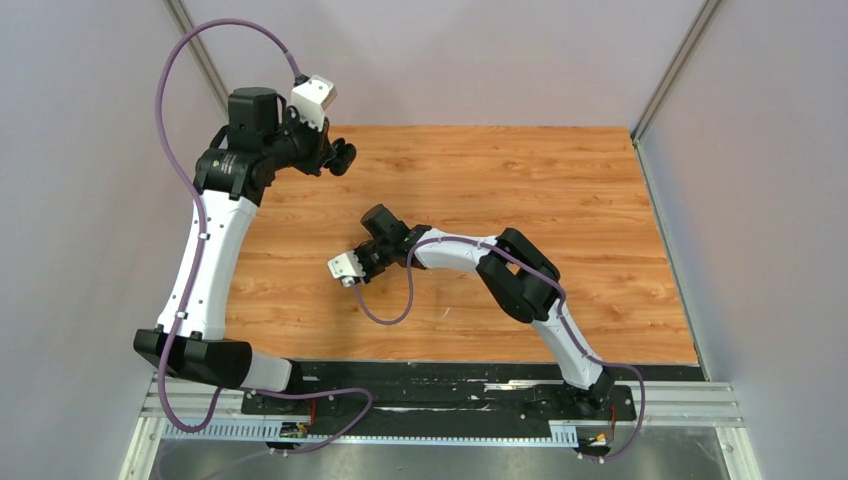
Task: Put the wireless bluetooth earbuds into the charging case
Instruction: Adjust the right earbud at the center of the board.
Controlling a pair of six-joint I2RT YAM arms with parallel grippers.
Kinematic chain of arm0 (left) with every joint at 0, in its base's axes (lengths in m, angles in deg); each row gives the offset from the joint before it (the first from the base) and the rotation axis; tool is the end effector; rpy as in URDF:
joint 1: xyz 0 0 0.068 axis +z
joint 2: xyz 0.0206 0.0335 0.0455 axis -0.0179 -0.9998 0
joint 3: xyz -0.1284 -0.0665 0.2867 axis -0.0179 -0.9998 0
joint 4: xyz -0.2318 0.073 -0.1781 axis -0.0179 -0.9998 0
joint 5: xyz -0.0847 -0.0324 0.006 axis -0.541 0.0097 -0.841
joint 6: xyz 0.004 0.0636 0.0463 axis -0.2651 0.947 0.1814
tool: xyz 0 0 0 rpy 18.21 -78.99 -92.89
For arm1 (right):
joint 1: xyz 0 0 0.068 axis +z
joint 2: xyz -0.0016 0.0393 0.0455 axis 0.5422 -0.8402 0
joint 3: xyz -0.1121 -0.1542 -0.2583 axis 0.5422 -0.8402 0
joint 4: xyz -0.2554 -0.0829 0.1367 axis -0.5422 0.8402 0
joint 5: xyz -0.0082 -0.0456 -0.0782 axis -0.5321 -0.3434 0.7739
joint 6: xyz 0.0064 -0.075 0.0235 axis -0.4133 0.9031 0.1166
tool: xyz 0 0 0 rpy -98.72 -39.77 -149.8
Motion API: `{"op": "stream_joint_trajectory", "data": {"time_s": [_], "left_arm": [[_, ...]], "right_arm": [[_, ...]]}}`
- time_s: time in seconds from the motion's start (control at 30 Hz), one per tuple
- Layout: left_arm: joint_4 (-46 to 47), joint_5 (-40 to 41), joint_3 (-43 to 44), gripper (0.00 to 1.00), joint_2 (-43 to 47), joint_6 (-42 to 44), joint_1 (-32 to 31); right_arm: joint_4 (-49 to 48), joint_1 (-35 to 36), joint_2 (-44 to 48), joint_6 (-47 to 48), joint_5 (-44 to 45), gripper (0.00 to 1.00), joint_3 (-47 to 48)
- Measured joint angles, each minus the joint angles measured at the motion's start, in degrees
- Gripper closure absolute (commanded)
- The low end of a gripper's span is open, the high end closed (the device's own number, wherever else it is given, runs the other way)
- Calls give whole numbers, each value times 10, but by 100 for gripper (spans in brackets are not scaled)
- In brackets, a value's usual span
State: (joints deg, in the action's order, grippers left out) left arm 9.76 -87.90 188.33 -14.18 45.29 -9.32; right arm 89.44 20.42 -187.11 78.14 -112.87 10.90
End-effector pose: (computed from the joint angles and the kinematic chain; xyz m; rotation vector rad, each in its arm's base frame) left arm 0.3290 -0.0807 0.5092 0.5570 1.9870 -0.3136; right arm 0.3209 0.4922 0.1342 -2.0995 0.8904 0.5671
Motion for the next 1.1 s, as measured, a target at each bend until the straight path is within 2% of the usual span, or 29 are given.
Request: {"op": "stream_joint_trajectory", "data": {"time_s": [0.13,0.27,0.4,0.7,0.83,1.1], "left_arm": [[1,0,-4,100,0,0,0],[2,-1,-8,100,0,0,0],[2,-1,-9,100,0,0,0],[3,-5,-9,100,0,-3,0],[4,-7,-9,100,0,-4,0],[4,-12,-9,100,0,-7,0]], "right_arm": [[0,2,0,-1,2,78,0],[0,3,0,-10,8,66,0],[0,3,1,-27,16,61,0],[0,3,16,-53,20,61,1],[-1,3,27,-65,20,65,1],[-1,3,36,-63,13,66,-4]]}}
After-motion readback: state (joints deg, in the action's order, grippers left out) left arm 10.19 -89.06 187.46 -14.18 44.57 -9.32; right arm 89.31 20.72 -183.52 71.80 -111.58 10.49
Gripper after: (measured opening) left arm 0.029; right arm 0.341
